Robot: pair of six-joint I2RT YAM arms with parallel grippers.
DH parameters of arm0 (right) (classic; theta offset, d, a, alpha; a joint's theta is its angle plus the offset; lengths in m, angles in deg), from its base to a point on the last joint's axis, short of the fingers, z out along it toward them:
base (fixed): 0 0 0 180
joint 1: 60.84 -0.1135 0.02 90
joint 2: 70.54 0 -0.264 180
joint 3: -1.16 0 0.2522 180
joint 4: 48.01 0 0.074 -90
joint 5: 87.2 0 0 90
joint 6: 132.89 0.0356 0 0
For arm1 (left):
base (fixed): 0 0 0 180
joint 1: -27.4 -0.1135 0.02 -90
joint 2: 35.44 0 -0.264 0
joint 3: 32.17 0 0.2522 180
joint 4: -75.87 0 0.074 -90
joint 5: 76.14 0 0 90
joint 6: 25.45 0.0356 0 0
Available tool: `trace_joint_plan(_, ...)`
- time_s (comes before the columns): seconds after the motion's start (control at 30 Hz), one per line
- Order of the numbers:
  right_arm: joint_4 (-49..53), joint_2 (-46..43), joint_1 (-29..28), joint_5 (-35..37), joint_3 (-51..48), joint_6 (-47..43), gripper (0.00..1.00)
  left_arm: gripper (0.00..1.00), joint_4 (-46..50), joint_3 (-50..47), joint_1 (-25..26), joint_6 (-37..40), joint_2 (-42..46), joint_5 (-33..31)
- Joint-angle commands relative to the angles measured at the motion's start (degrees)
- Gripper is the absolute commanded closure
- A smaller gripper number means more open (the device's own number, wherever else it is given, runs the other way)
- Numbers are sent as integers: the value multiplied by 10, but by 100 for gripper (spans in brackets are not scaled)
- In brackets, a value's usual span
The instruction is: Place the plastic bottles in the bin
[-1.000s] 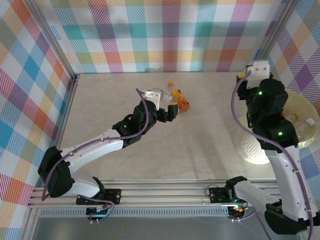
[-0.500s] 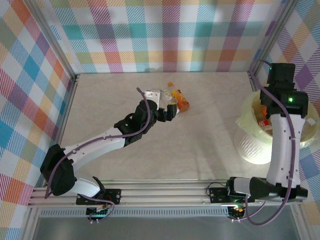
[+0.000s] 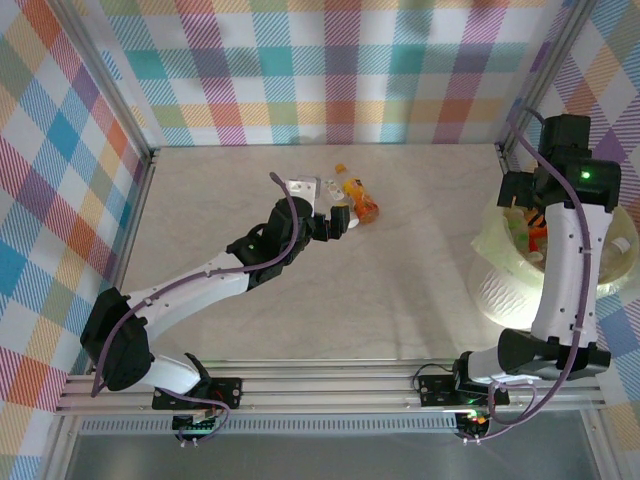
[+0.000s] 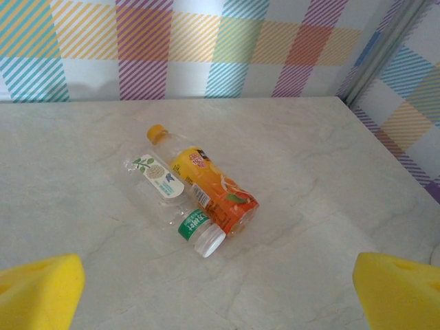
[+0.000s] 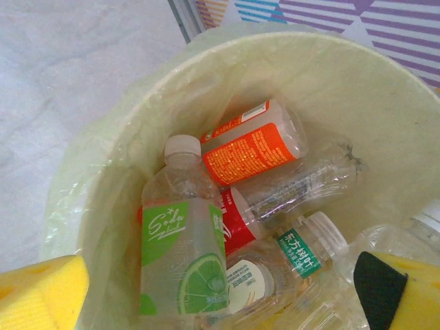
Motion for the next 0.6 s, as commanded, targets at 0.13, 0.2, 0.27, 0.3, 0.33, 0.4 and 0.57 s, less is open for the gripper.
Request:
trace_joint_plan(0.13,-44,-41,4,-72,-1,8,0,0,8,-6,-12,-25,9,-20)
trace_joint_plan(0.2,-62,-49,4,-94,-11,11,0,0,10,-6,-13,-32,6,-25)
trace_joint_plan(0.27,-88,-62,1,-126,-26,17,0,0,14,-5,-15,-41,4,-31)
trace_joint_plan(0.3,-107,-70,-3,-149,-39,20,0,0,15,-4,-14,-45,3,-35)
trace_joint_plan(0.33,-128,-78,-8,-169,-51,24,0,0,17,-5,-15,-52,2,-39)
trace_joint_plan(0.4,-181,-98,-30,-209,-86,29,0,0,22,-6,-17,-69,2,-50)
trace_joint_plan(0.57,-291,-110,-125,-230,-142,17,0,0,37,-15,-22,-99,6,-72)
